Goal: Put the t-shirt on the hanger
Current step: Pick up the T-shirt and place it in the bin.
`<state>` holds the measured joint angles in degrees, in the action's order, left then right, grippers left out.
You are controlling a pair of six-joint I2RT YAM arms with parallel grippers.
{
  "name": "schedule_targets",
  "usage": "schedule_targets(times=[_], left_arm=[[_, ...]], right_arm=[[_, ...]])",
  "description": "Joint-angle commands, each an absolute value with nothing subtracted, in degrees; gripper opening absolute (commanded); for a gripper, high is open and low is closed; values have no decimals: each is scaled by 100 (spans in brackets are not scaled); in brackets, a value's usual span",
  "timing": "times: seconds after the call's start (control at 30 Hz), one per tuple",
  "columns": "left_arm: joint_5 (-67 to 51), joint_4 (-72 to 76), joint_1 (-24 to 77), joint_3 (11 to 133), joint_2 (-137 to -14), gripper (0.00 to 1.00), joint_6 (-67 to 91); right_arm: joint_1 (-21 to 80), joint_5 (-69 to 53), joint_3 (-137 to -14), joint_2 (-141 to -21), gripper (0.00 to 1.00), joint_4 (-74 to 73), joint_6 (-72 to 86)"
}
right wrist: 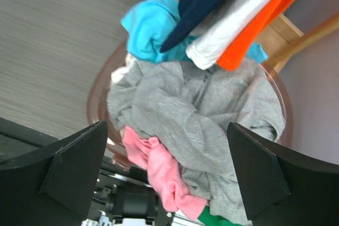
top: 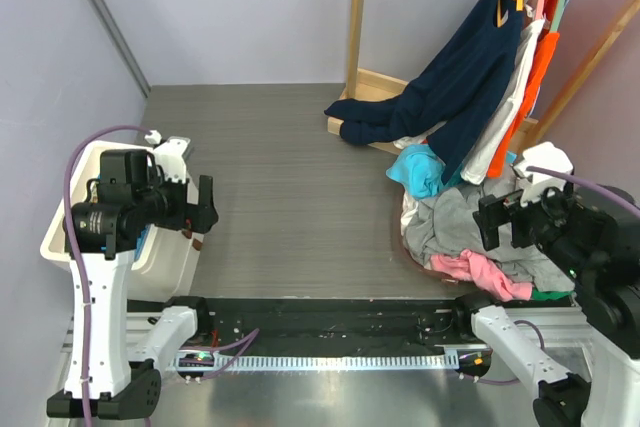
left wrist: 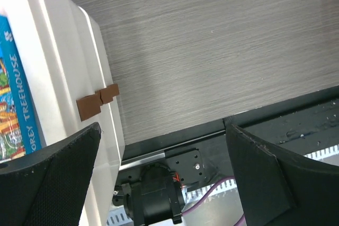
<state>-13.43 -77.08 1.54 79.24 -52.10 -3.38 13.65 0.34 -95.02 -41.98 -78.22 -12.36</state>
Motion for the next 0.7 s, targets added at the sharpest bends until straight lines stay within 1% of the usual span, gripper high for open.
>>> schedule_targets(times=[0.0,0.13,0.17,0.27,0.43,0.67], left_arm=[[-1775,-7805,167,8297,-5379,100,-659],[-2100,-7866,167,8385,-5405,100,-870],[-2135,-7866,176,8402,-5423,100,-896],[-2223,-7840,176,8429,-5475,100,-975],[-2504,-7778,167,8446,-5581,100,-1037],[-2443,-7804,167,8534,-5590,100,-1133]], right_arm=[[1345,851,-9053,-4509,100,-8631,-1521],[1187,2053,-8387,-4316,100,-8639,-1267],[1160,2265,-7958,-4263,100,-8640,-1240],[1072,2705,-7315,-4043,100,-8596,-1239],[1020,3164,-6681,-3973,100,-8341,-1274],[1020,3068,-6145,-4271,100,-7322,-1625]])
